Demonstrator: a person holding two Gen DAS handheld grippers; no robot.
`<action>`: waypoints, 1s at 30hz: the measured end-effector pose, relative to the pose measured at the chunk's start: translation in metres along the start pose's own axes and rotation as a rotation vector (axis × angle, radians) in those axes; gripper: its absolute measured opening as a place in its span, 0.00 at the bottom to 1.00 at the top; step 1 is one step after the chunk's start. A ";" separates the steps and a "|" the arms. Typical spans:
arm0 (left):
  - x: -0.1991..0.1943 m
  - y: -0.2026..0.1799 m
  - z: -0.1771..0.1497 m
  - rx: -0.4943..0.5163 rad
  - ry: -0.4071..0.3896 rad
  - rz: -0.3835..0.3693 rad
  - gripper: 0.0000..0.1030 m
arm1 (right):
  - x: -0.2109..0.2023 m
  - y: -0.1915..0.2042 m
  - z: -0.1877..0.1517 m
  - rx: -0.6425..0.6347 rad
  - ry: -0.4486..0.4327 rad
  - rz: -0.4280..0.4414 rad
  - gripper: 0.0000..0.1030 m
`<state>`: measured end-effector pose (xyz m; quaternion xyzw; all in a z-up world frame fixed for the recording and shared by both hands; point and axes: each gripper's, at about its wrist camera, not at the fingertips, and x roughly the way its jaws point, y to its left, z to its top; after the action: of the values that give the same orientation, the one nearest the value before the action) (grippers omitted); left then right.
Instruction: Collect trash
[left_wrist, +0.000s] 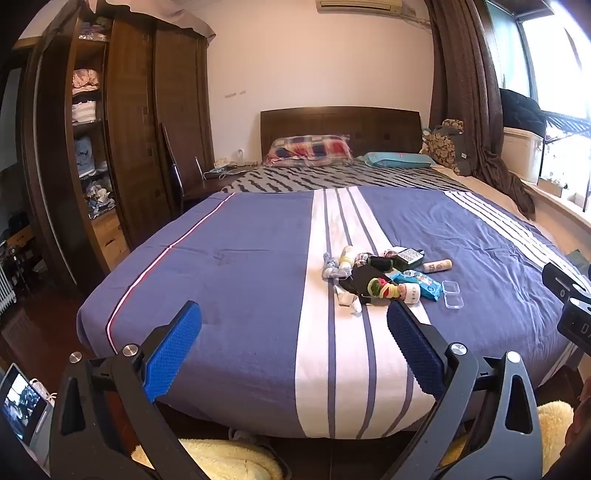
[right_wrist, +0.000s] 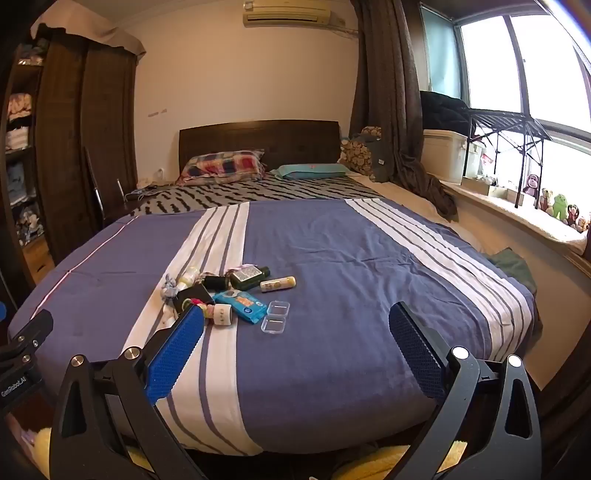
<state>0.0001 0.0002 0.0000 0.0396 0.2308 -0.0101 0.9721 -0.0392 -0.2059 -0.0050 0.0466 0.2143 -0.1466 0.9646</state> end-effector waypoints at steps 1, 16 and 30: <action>0.000 0.000 0.000 0.002 0.000 0.000 0.92 | 0.000 0.000 0.000 -0.002 0.000 -0.001 0.97; -0.005 0.000 -0.001 -0.005 0.002 -0.005 0.92 | -0.002 -0.002 0.002 0.005 -0.001 0.000 0.97; -0.005 0.002 0.004 -0.009 0.002 -0.001 0.92 | -0.001 -0.002 0.002 0.007 -0.005 0.008 0.97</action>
<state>-0.0030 0.0023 0.0060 0.0349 0.2316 -0.0093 0.9721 -0.0396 -0.2075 -0.0034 0.0507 0.2111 -0.1438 0.9655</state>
